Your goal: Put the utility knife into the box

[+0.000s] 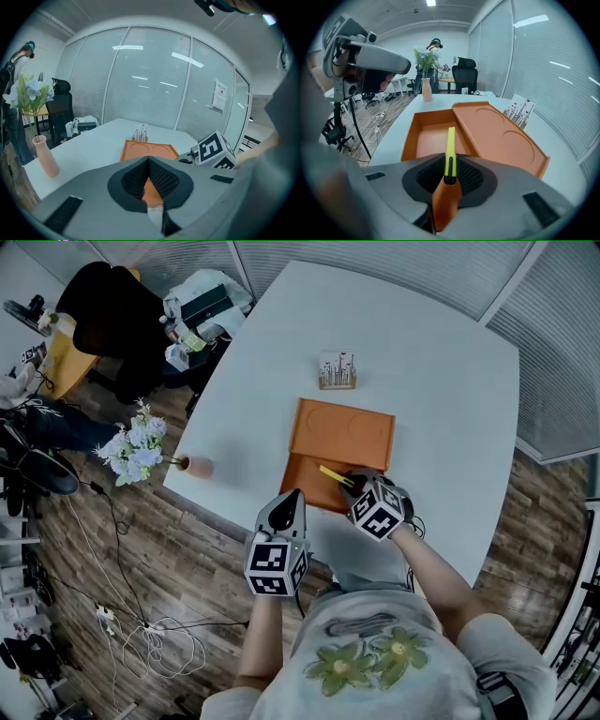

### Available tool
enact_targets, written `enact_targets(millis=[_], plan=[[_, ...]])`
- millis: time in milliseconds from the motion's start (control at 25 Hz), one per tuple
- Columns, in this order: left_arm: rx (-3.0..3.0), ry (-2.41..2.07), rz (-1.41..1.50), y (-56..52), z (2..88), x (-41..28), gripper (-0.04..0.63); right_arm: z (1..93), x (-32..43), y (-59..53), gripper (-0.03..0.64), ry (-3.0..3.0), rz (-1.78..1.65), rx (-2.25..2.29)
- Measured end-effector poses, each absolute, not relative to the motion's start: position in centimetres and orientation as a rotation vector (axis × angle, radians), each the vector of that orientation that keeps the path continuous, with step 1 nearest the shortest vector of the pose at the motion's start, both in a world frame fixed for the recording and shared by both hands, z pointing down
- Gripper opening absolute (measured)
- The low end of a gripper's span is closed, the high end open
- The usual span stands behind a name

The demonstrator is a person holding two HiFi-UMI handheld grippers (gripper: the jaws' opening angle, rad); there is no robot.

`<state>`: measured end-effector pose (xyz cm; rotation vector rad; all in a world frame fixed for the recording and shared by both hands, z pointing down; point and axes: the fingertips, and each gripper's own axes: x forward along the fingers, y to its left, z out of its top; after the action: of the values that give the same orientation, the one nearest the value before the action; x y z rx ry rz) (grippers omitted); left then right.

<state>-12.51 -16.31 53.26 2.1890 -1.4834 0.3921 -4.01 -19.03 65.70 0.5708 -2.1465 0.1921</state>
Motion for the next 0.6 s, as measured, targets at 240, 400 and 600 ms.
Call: enact_targets(millis=[240,400,600], plan=[[2.194,-1.486,0.397,-16.4,53.0,-12.5,0.0,65.9,-4.2,-19.0,0.077,-2.123,0.173,0.541],[2.197,-1.488,0.397,-16.2,52.7,-12.6,0.0,66.0,-4.7,-19.0,0.077,-2.106,0.136,0.513],[2.196,-1.494,0.398,-16.0,52.6,-12.8,0.0,66.5,-5.3,-19.2,0.077,-2.09,0.116,0.489]])
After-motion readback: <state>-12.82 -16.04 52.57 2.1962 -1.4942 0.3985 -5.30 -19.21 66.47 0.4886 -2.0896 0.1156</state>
